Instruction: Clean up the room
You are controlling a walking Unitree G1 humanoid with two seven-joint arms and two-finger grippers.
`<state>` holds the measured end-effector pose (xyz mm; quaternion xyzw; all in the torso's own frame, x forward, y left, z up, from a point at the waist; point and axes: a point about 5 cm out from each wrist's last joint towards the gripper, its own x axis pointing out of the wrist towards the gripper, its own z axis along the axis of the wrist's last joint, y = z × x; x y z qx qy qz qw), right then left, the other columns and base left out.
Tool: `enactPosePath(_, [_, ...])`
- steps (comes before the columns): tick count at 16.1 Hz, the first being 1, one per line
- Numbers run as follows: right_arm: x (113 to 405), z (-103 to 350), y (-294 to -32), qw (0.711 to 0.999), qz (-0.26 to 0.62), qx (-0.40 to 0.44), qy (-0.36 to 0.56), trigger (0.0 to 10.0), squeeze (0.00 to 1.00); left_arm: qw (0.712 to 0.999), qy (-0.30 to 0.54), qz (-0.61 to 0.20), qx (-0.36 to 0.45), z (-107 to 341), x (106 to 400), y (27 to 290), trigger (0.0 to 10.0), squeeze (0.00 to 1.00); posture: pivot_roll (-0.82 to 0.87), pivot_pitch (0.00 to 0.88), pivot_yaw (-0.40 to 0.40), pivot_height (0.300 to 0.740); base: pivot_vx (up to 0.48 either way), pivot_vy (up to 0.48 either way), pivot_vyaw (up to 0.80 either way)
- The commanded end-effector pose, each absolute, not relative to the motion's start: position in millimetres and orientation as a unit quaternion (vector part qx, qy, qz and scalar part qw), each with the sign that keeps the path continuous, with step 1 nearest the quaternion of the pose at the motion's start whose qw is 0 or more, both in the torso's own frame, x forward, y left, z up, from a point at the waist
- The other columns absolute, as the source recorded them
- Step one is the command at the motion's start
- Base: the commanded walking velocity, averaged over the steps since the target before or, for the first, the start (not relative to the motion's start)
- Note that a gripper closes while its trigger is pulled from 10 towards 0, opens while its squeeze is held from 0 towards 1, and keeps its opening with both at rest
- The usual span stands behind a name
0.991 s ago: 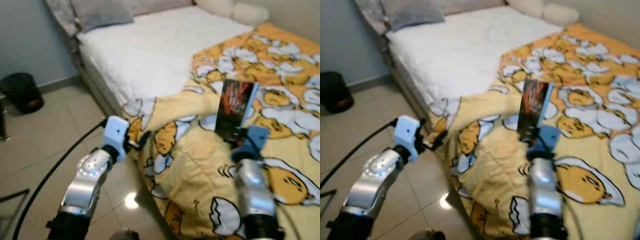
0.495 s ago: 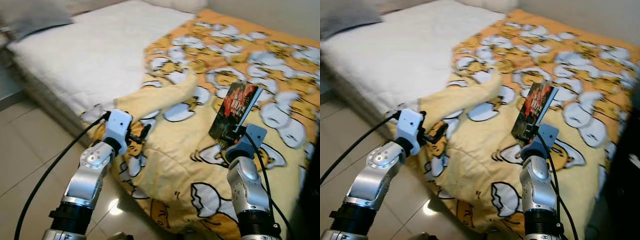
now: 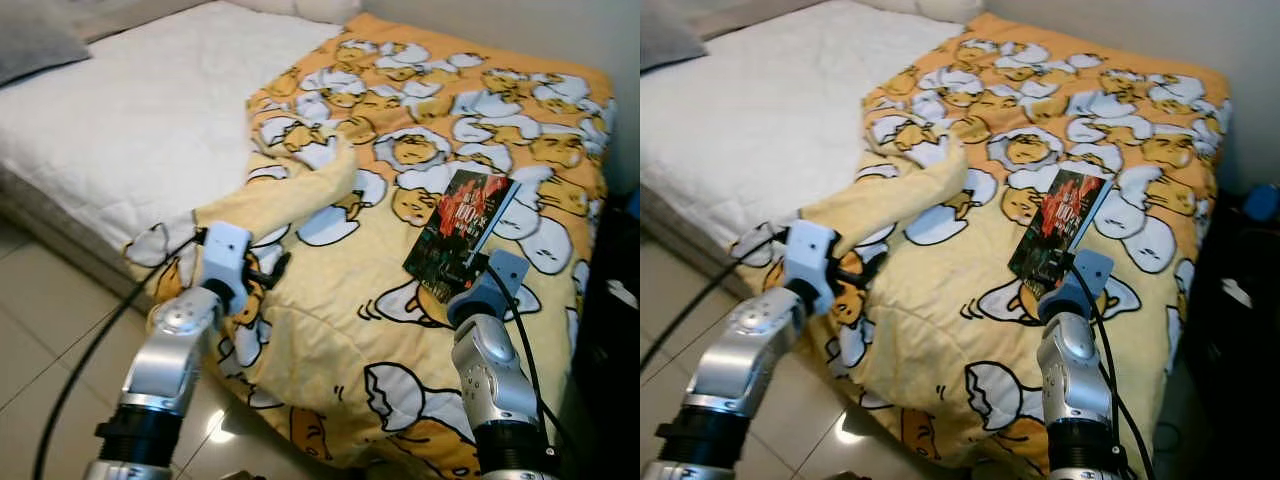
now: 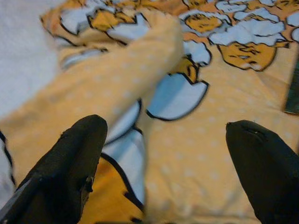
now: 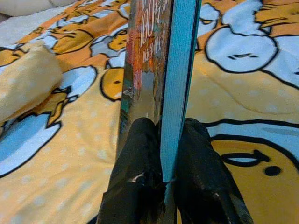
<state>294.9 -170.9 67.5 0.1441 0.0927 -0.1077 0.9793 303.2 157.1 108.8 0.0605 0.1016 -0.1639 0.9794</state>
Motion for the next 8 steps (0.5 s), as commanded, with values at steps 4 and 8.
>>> enactPosePath(4, [297,73,-164,0.983,-0.099,0.130,0.089,10.0,0.00,0.988,0.097,-0.103,0.056,112,308,174,10.0,0.00,-0.02,0.000,-0.015,0.740,0.000,0.000,-0.80])
enactPosePath(8, [302,75,-158,0.984,-0.087,0.125,0.094,10.0,0.00,0.982,0.113,-0.130,0.075,107,308,165,10.0,0.00,-0.03,0.000,-0.009,0.740,0.000,0.000,-0.80])
